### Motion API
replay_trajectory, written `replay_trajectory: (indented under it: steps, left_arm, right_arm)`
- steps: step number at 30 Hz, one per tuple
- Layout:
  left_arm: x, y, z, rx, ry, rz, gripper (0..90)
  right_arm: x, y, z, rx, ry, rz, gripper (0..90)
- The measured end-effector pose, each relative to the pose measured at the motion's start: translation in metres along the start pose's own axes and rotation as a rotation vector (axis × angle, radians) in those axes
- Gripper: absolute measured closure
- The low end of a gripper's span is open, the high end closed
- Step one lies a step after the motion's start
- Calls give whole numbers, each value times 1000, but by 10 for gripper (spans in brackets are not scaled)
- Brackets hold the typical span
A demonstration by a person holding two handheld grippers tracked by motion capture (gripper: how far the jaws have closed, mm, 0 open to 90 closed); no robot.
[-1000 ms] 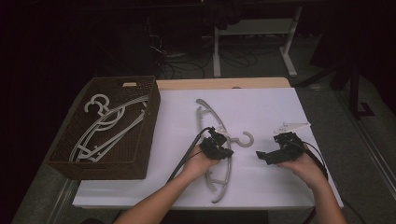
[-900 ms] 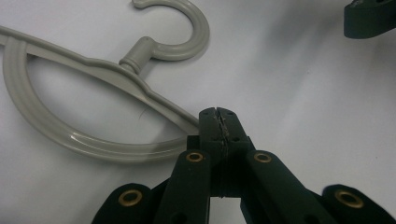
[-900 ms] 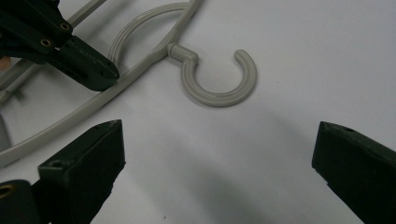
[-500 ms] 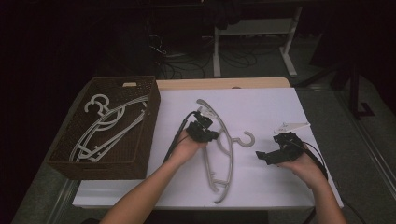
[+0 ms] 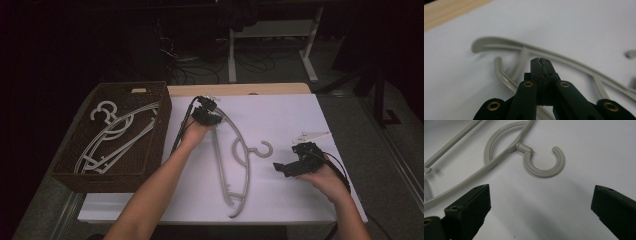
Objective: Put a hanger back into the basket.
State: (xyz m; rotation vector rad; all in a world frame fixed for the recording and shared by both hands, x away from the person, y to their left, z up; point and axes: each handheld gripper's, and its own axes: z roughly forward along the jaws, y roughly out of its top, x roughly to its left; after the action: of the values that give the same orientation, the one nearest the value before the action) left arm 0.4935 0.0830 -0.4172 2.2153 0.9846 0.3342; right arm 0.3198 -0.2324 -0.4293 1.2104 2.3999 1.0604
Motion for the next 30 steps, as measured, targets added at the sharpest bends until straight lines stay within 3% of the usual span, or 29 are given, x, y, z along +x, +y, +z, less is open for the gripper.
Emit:
replay_trajectory:
  steps: [6,15,23,27,28,30]
  left_arm:
    - [14,11,15,21,34,-4,897]
    - [20,7,33,68,63,11,897]
    - [22,1,23,82,78,-2,899]
    - [23,-9,11,77,99,-8,899]
    - [26,-14,9,102,116,-4,899]
    - [32,-22,6,106,113,-29,899]
  right_arm:
    - [-2,-1,0,-3,5,4,24]
    - [-4,-3,0,-4,9,6,24]
    - [-4,-3,2,3,9,5,24]
    - [-3,-3,1,3,9,7,24]
    - [-3,-3,1,3,9,6,24]
    - [-1,-3,2,6,7,2,24]
